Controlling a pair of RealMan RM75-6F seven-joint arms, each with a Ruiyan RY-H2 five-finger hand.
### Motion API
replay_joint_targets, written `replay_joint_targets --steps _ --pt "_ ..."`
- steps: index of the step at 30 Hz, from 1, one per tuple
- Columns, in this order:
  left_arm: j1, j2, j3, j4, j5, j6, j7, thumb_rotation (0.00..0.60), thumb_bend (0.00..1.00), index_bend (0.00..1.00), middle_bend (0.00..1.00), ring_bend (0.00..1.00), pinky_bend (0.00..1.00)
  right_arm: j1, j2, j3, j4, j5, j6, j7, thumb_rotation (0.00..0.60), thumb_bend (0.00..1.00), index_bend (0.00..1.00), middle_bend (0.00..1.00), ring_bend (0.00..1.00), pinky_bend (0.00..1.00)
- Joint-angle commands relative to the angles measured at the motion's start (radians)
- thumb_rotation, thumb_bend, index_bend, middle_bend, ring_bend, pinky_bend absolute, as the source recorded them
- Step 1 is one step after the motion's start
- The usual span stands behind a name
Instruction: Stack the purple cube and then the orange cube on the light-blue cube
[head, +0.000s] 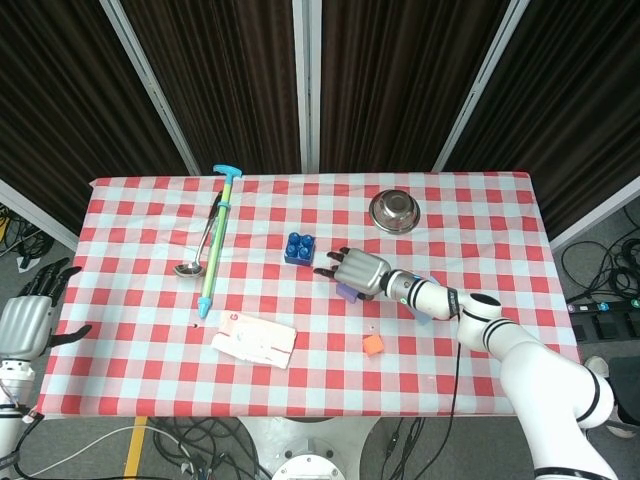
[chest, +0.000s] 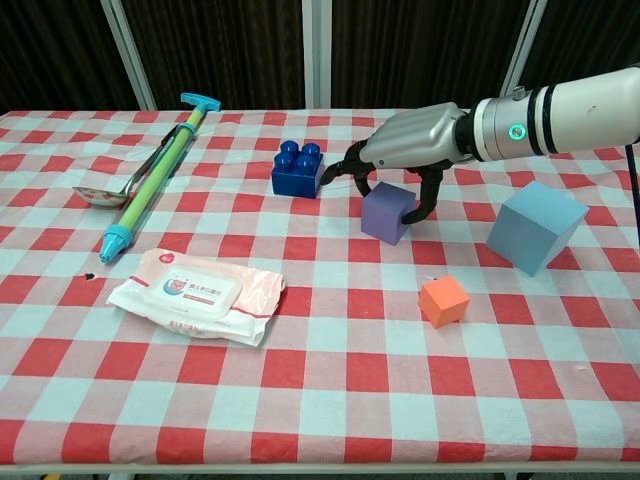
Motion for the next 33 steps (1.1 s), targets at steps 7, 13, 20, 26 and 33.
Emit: replay_joint_targets --steps 7,13,20,26,33 --pt "-0.011 -0.001 -0.008 -0.021 -0.009 -0.015 0.018 0.600 0.09 0.22 0.20 0.12 0.27 -0.003 0.047 0.020 -0.042 0.024 0.040 -0.038 0.600 0.19 0.00 0.41 0.09 0.19" --pt "-0.009 0.002 -0.010 -0.018 -0.017 -0.019 0.013 0.600 0.09 0.22 0.20 0.12 0.27 -0.005 0.146 0.063 -0.150 0.056 0.085 -0.111 0.600 0.18 0.00 0.41 0.09 0.19" --pt "-0.010 -0.001 -0.004 -0.023 0.000 -0.012 0.015 0.600 0.09 0.22 0.20 0.12 0.27 -0.055 0.372 0.103 -0.404 0.120 0.125 -0.285 0.600 0.18 0.00 0.42 0.09 0.19" --pt "-0.012 -0.007 0.002 -0.024 0.012 -0.008 0.023 0.600 0.09 0.22 0.20 0.12 0.27 -0.131 0.558 0.126 -0.621 0.197 0.152 -0.412 0.600 0.18 0.00 0.43 0.11 0.19" --pt "-0.013 -0.020 0.007 0.000 0.010 -0.014 0.053 0.600 0.09 0.22 0.20 0.12 0.27 -0.205 0.664 0.124 -0.741 0.213 0.186 -0.463 0.600 0.18 0.00 0.43 0.11 0.19"
